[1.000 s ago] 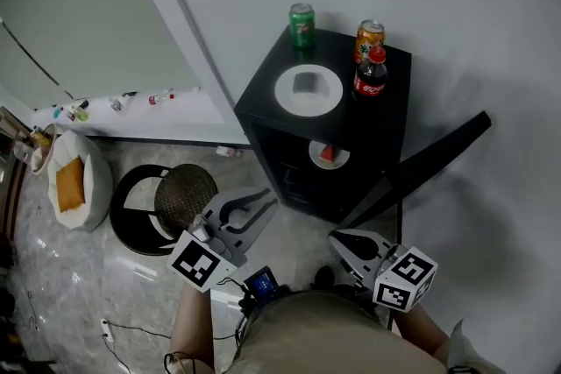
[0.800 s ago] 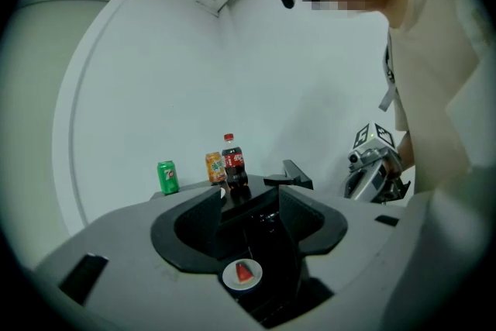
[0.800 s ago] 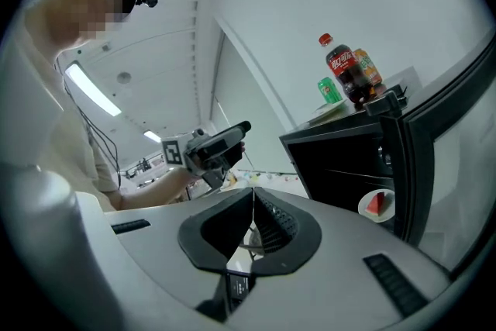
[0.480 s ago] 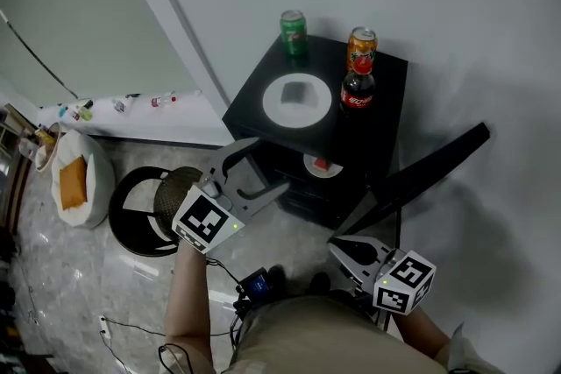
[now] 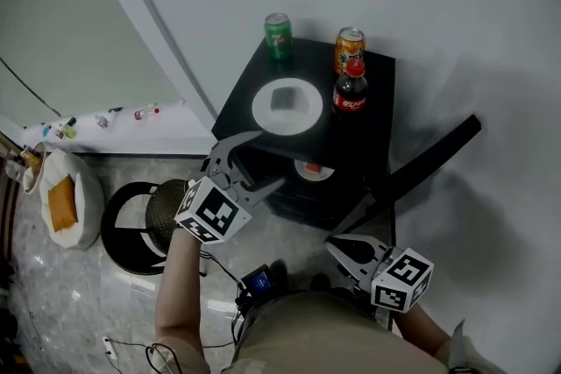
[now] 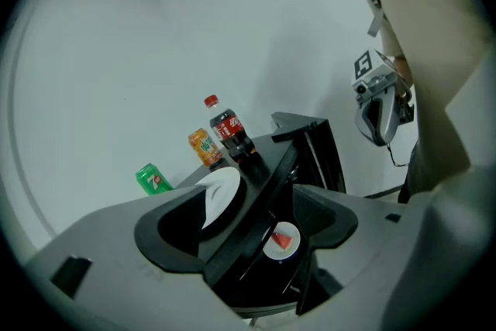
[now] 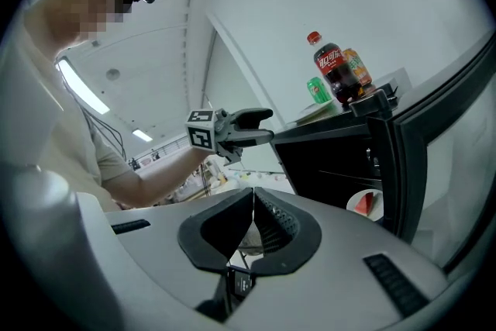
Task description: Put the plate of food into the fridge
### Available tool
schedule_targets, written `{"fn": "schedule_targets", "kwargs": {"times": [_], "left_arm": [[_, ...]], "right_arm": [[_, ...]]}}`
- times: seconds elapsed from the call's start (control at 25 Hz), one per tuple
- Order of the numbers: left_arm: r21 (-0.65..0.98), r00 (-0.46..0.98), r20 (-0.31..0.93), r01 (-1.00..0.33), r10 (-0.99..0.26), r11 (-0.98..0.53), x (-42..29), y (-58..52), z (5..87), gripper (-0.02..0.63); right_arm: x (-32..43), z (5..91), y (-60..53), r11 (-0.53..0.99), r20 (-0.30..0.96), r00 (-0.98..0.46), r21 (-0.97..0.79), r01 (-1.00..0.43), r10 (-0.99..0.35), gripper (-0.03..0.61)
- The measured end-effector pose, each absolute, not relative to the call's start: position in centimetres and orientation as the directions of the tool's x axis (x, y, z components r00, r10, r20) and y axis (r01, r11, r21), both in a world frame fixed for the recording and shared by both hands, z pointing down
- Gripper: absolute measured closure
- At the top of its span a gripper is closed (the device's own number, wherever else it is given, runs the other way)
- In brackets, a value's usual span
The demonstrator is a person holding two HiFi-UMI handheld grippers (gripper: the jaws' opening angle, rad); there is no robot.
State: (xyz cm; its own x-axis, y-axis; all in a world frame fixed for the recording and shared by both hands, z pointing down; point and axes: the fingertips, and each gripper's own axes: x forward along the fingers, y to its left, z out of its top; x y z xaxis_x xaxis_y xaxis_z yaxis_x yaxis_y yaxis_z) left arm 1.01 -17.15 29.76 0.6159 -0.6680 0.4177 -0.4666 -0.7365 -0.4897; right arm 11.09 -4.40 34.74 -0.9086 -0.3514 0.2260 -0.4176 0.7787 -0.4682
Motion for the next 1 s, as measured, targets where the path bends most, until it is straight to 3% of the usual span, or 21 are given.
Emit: {"fn": "schedule_targets", "kwargs": {"times": [0.28, 1.0], "left_arm": [[-0.553, 0.617, 0.521, -0.282, -0.59, -0.784, 0.3, -19.4, 31.3, 0.285], [-0.565, 0.597, 0.633, -0.08, -0.493, -0.821, 1.6, -22.1, 34.4, 0.287]], "right_arm": [[8.7, 34.5, -4.9, 0.752, 0.241, -0.882, -0.461, -0.472, -0.406, 0.558], [7.2, 34.8, -4.8, 0.723, 0.269, -0.842, -0.432, -0.539, -0.467, 0.558]]}}
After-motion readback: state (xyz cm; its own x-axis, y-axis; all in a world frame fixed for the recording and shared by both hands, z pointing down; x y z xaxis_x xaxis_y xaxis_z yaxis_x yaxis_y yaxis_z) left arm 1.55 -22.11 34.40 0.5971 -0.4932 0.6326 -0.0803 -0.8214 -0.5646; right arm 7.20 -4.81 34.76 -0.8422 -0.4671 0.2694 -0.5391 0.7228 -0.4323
